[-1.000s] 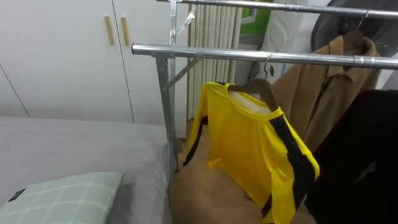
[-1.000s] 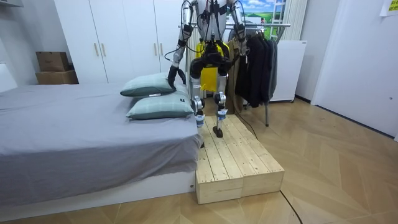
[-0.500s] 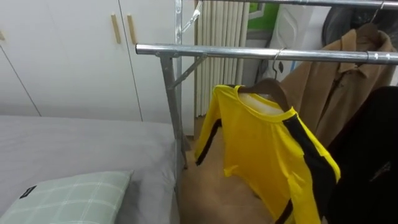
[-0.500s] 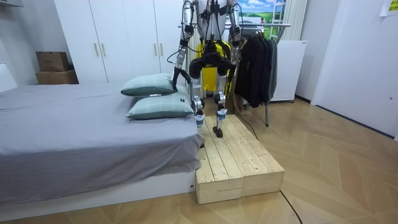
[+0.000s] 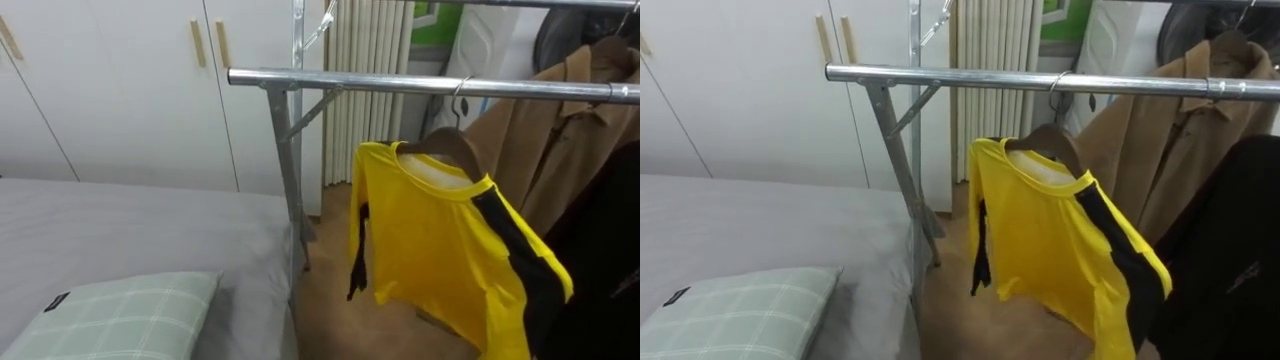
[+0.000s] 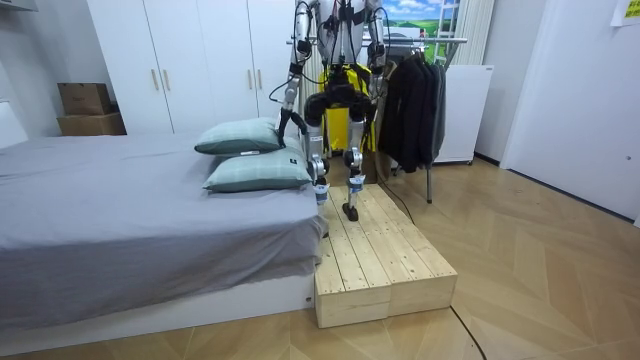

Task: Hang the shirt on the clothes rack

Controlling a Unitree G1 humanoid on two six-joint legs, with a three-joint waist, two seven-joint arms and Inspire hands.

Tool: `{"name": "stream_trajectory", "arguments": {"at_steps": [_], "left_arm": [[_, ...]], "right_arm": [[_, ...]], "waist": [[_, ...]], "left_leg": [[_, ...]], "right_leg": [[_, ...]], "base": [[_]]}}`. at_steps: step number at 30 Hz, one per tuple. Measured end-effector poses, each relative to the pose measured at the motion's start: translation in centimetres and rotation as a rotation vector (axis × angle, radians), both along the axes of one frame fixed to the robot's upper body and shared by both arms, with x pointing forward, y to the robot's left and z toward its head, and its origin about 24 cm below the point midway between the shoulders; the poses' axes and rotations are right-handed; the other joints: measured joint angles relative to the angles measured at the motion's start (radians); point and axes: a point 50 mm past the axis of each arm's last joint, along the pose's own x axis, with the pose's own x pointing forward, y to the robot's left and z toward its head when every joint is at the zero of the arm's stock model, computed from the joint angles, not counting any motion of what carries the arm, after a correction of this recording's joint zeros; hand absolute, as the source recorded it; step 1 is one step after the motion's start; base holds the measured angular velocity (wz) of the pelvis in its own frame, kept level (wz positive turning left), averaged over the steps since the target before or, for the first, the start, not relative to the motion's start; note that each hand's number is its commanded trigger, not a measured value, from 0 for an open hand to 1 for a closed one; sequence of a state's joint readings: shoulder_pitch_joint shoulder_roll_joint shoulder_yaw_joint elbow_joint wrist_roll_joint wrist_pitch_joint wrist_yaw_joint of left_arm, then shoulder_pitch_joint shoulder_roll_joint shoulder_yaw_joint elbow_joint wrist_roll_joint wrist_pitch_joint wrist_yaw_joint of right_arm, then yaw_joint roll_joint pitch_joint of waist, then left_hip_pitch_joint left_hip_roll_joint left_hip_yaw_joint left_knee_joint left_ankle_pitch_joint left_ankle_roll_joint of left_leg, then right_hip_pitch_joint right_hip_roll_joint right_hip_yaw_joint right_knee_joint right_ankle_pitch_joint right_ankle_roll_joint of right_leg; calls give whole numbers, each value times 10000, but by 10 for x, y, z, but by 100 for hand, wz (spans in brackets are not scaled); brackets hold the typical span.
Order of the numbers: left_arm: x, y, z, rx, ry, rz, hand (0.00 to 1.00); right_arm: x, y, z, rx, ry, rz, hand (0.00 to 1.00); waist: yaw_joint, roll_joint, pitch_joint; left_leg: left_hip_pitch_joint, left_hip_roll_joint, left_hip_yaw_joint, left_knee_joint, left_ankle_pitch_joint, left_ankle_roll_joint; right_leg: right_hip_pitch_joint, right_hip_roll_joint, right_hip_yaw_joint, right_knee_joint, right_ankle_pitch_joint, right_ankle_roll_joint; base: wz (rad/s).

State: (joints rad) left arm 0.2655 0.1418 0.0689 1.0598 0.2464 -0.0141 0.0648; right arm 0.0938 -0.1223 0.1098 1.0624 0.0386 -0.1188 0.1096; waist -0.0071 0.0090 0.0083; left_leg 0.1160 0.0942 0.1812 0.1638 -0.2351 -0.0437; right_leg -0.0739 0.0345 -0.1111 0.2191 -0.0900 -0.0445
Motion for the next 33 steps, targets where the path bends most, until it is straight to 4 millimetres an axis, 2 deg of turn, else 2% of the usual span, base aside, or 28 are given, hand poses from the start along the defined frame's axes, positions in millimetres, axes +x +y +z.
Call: {"name": "stream_trajectory", "arguments": {"at_steps": [3, 7, 9, 10, 11, 12, 14, 15, 16, 17, 18, 19, 20, 21, 22, 23, 25, 26, 28, 32, 33], "left_arm": [[3, 0, -1, -33, 12, 12, 0], [-1, -1, -2, -107, 164, 164, 0], [-2, -2, -2, -185, 171, 219, 0], [-1, -3, -2, -236, 151, 327, 0], [-1, -4, -3, -269, 158, 404, 0], [-2, -6, -3, -362, 179, 527, 0], [-2, -8, -4, -518, 237, 625, 0], [-3, -9, -4, -681, 238, 815, 0], [-3, -9, -4, -749, 258, 1002, 0], [-2, -8, -4, -752, 264, 1100, 0], [-3, -7, -4, -791, 334, 1396, 0], [-8, -7, -5, -857, 482, 1692, 0], [-11, -7, -5, -889, 557, 1818, 0], [-12, -7, -5, -987, 638, 2017, 0], [-10, -7, -5, -1019, 576, 2106, 0], [-9, -7, -5, -1061, 538, 2225, 0], [-10, -7, -5, -1105, 512, 2399, 0], [-11, -7, -5, -1099, 512, 2467, 0], [-11, -10, -6, -1163, 449, 2847, 0], [-20, -12, -8, -1261, 658, 3516, 0], [-23, -12, -8, -1270, 830, 3592, 0]], "right_arm": [[-1, 5, -1, 133, 164, 332, 0], [-1, 7, -3, 346, 461, 605, 0], [0, 9, -3, 536, 581, 786, 0], [0, 10, -3, 675, 702, 862, 0], [-1, 10, -4, 723, 767, 895, 0], [-2, 9, -5, 745, 924, 962, 0], [-6, 9, -6, 800, 1206, 952, 0], [-8, 8, -7, 827, 1368, 929, 0], [-9, 7, -7, 802, 1429, 850, 0], [-11, 6, -8, 793, 1483, 798, 0], [-16, 2, -9, 758, 1712, 529, 0], [-20, -3, -10, 674, 1937, 273, 0], [-21, -5, -9, 666, 1977, 78, 0], [-23, -8, -9, 707, 2017, -342, 0], [-24, -9, -10, 688, 2076, -567, 0], [-25, -10, -10, 666, 2092, -682, 0], [-30, -13, -10, 592, 2220, -1193, 0], [-31, -14, -11, 591, 2254, -1306, 0], [-32, -17, -11, 582, 2332, -1679, 0], [-36, -22, -10, 494, 2487, -1913, 0], [-36, -25, -10, 435, 2513, -2075, 0]], "waist": [[186, 15, -8], [449, 74, -19], [557, 137, 5], [700, 196, -29], [697, 216, -31], [686, 286, -34], [707, 344, -49], [732, 400, -44], [748, 342, -64], [746, 295, -63], [722, 190, -55], [728, 254, -30], [681, 330, -32], [567, 396, -24], [457, 384, -25], [398, 385, -13], [409, 364, -14], [419, 347, -17], [431, 290, -28], [415, 238, -23], [368, 267, -15]], "left_leg": [[-41, 1, -236, 17, -5, -9], [-27, -14, -627, 71, -4, -11], [-62, -18, -833, 106, -3, -14], [-172, -8, -962, 194, -16, -35], [-240, -9, -1075, 275, -20, -41], [-404, -25, -1293, 457, -21, -44], [-624, -28, -1307, 731, -9, -53], [-835, -24, -1296, 866, 51, -121], [-1016, -4, -1055, 898, 181, -139], [-1074, 22, -699, 884, 270, -127], [-1179, 160, 429, 1182, 350, -55], [-1220, 422, 1528, 1906, 80, 191], [-1215, 539, 1921, 2236, -73, 229], [-1170, 656, 2341, 2548, -268, 267], [-1124, 665, 2561, 2501, -326, 221], [-1121, 665, 2626, 2484, -356, 197], [-1108, 584, 2877, 2260, -396, 160], [-1090, 514, 2833, 2159, -380, 192], [-1033, 254, 2582, 1863, -309, 313], [-857, -133, 2219, 1630, -398, 533], [-854, -229, 2045, 1630, -457, 632]], "right_leg": [[61, -16, -127, -16, -64, 1], [291, -147, -619, -5, -222, 5], [359, -203, -843, 24, -314, 0], [377, -224, -1000, 3, -352, -12], [412, -263, -1146, -3, -372, -15], [497, -342, -1434, -1, -430, -12], [622, -448, -1916, 3, -545, -24], [686, -516, -2297, 2, -631, -36], [731, -639, -2737, -26, -762, -62], [731, -793, -2993, -23, -834, -70], [814, -1030, -3604, 10, -959, -73], [1038, -1087, -4108, 33, -1079, -67], [1179, -1091, -4392, 34, -1138, -33], [1410, -1137, -5026, 58, -1253, 33], [1546, -1207, -5623, 92, -1351, 102], [1628, -1225, -5919, 84, -1378, 142], [1894, -1399, -6822, 178, -1525, 345], [1920, -1474, -6917, 282, -1588, 393], [2055, -1846, -7324, 665, -1793, 586], [2353, -2407, -7698, 1508, -1957, 831], [2304, -2742, -7747, 2207, -1967, 848]], "base": [[18], [31], [33], [42], [59], [76], [82], [98], [107], [124], [132], [134], [143], [155], [161], [153], [127], [87], [57], [41], [78]]}}
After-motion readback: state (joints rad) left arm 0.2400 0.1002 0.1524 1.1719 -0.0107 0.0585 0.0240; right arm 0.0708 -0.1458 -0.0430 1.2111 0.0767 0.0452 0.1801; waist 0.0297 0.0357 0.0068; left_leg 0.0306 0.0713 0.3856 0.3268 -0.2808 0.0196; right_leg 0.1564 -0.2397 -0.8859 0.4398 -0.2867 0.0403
